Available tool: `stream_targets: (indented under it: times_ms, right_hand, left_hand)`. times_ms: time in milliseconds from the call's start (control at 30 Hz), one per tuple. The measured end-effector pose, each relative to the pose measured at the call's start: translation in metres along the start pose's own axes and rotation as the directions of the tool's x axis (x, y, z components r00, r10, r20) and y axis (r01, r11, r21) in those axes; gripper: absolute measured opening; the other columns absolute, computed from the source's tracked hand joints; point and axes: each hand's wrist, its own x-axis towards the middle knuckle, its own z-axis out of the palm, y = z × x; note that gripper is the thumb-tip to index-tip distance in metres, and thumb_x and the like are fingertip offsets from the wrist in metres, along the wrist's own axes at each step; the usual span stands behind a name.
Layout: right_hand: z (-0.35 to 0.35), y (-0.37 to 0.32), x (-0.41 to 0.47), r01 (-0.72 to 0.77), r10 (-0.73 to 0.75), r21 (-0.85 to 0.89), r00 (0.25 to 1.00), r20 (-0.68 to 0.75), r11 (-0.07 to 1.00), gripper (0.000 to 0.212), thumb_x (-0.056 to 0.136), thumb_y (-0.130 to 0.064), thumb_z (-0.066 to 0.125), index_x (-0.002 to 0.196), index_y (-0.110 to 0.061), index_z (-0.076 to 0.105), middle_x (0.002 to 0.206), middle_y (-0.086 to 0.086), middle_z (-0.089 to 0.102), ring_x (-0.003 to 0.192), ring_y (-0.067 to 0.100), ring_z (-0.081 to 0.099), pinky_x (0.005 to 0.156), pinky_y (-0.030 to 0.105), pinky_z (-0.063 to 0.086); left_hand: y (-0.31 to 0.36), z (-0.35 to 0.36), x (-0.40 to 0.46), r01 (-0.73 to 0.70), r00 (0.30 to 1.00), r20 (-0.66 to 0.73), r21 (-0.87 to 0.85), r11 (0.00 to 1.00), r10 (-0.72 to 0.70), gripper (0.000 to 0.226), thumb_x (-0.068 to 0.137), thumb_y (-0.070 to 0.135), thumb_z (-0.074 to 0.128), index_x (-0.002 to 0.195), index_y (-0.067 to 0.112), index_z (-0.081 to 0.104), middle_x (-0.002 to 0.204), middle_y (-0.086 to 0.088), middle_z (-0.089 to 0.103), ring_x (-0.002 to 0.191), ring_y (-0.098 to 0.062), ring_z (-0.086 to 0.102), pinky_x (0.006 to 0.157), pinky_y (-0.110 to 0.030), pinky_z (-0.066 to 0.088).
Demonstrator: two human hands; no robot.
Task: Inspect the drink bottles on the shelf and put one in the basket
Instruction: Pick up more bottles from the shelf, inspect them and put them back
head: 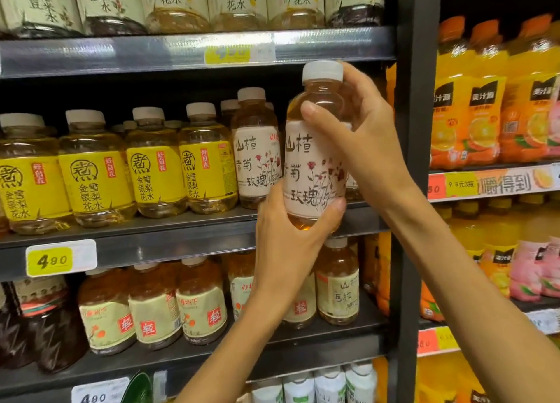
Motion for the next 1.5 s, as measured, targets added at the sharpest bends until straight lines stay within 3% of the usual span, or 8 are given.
stream_targets:
  times_ms: [67,300,400,500,700,967,1233,1500]
  right_hand:
    - [0.0,0.005,0.005,0.012,-0.012,-0.013,0.999,-0.035,1.0,0.059,0.087,-0.019,0.07,0.137,-0.007,0.043,0.121,0.0,0.058,0.11,0.006,0.059,0.097,0.026,0.049]
    - [0.009,0.029,0.014,0.032,-0.039,-0.101,0.997,-0.068,0.994,0.075,0.083,-0.019,0.075,0.144,-0.008,0.034,0.138,0.002,0.047,0.127,0.013,0.047,0.105,0.033,0.043]
    - [0.015,0.041,0.014,0.076,-0.088,-0.104,0.99,-0.114,0.992,0.076,0.081,-0.02,0.076,0.141,-0.01,0.029,0.125,-0.013,0.042,0.119,-0.002,0.047,0.096,0.015,0.044]
    - [0.022,0.053,0.012,0.111,-0.136,-0.17,0.98,-0.148,0.979,0.064,0.083,-0.021,0.074,0.132,-0.004,0.035,0.124,0.0,0.043,0.119,0.01,0.048,0.096,0.026,0.047]
    - [0.024,0.066,0.011,0.143,-0.279,-0.759,0.959,-0.053,0.635,0.054,0.095,-0.041,0.053,0.133,-0.003,0.05,0.132,0.016,0.051,0.124,0.03,0.043,0.099,0.036,0.03]
    - [0.02,0.073,0.017,0.177,-0.287,-0.876,0.957,0.046,0.449,0.042,0.096,-0.032,0.052,0.13,-0.008,0.055,0.128,0.01,0.058,0.124,0.03,0.047,0.096,0.034,0.024]
    - [0.007,0.075,0.01,-0.006,-0.313,-0.72,0.898,-0.309,0.694,0.047,0.091,-0.003,0.055,0.136,0.0,0.044,0.141,0.019,0.043,0.133,0.03,0.039,0.11,0.039,0.034]
    - [0.006,0.082,0.011,-0.184,-0.026,-0.639,0.952,-0.306,0.747,0.069,0.095,-0.028,0.057,0.149,-0.007,0.02,0.148,0.018,0.031,0.134,0.03,0.037,0.106,0.044,0.039]
  left_hand:
    - [-0.002,0.001,0.007,-0.053,0.997,-0.042,0.196,0.979,0.063,0.069,0.065,0.072,0.057,0.121,0.031,0.051,0.11,0.015,0.046,0.108,-0.001,0.037,0.085,-0.012,0.035]
    - [-0.008,0.009,0.026,-0.027,0.997,-0.062,0.237,0.971,0.043,0.081,0.074,0.05,0.07,0.143,0.026,0.034,0.131,0.005,0.044,0.123,-0.014,0.039,0.105,-0.038,0.04]
    - [-0.011,0.014,0.028,-0.034,0.994,-0.088,0.318,0.948,0.065,0.077,0.078,0.048,0.066,0.144,0.022,0.035,0.133,0.001,0.045,0.124,-0.014,0.037,0.107,-0.036,0.036]
    - [-0.012,0.017,0.028,-0.063,0.972,-0.178,0.429,0.901,0.153,0.072,0.075,0.046,0.06,0.139,0.017,0.043,0.132,-0.005,0.047,0.121,-0.02,0.038,0.103,-0.035,0.034]
    - [-0.017,0.022,0.035,-0.081,0.949,-0.213,0.545,0.835,0.231,0.058,0.08,0.03,0.063,0.134,0.017,0.049,0.128,-0.005,0.053,0.119,-0.023,0.038,0.102,-0.041,0.036]
    - [-0.02,0.028,0.041,-0.053,0.952,-0.194,0.652,0.757,0.235,0.061,0.08,0.026,0.074,0.134,0.014,0.049,0.129,-0.007,0.053,0.117,-0.028,0.041,0.099,-0.045,0.036]
    - [-0.015,0.024,0.037,-0.091,0.949,-0.175,0.642,0.761,0.261,0.058,0.075,0.011,0.077,0.128,0.015,0.054,0.117,-0.01,0.056,0.109,-0.03,0.044,0.093,-0.044,0.038]
    - [-0.017,0.014,0.028,-0.192,0.946,-0.121,0.539,0.82,0.302,0.044,0.083,0.005,0.066,0.125,0.013,0.057,0.115,-0.008,0.057,0.111,-0.024,0.046,0.096,-0.037,0.038]
